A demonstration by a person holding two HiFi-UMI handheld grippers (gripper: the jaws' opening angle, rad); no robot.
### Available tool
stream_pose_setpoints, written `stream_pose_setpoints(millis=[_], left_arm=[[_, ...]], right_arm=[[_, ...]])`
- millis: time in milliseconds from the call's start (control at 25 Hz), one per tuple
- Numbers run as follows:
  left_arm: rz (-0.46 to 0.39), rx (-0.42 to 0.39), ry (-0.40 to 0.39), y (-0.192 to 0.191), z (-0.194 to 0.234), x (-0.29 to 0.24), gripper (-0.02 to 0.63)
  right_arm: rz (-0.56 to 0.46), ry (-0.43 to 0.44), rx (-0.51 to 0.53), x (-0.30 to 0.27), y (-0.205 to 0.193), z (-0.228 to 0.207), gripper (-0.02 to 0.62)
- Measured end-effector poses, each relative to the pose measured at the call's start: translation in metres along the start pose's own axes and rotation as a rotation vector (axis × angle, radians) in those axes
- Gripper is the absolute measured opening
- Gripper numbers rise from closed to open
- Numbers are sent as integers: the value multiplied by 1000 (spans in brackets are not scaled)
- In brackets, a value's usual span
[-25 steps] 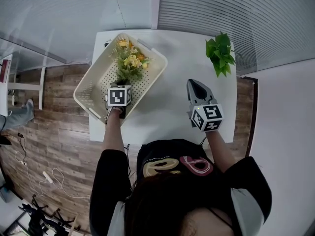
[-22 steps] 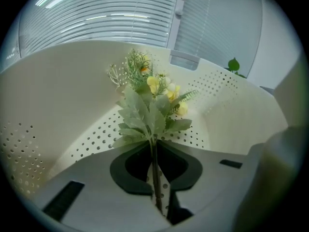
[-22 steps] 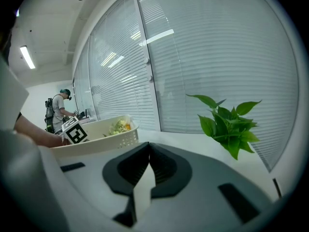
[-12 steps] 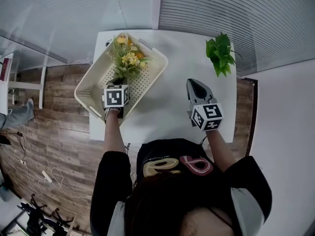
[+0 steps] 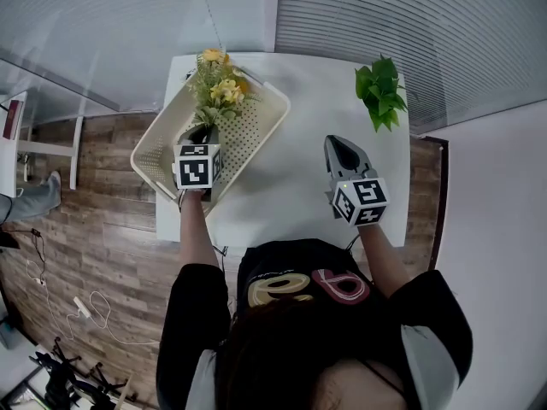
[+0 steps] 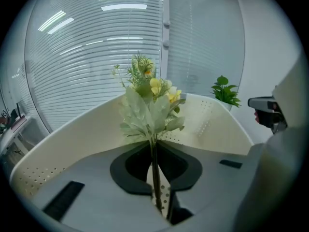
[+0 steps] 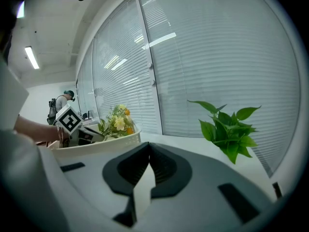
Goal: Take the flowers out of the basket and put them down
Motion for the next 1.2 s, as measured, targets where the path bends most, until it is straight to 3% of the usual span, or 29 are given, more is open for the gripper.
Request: stream_pose_setpoints(millis=[200,720,960,1200], left_arm=[[-57,-10,4,13,-8,16,40],[-201,55,-21,39,-27,74,40],[-286,47,-42,49,-48,101,40],[-316,29,-62,50,-77,119,40]], right_arm=[[-15,-6,-4,7,2,-2,11],[-56,1,0,28,4,-2,11],[-68,11,1,40,0,-3,11],[-82,7,4,55,-3,-11,11]])
Point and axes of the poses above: the fingertips, and each gripper's own axes: x backward along the fingers, z to its left, y out of its top, the point moved 7 cm from there along x, backward along the fingers, and after that the axes turned 11 degrees about x, right-handed, at the moved point
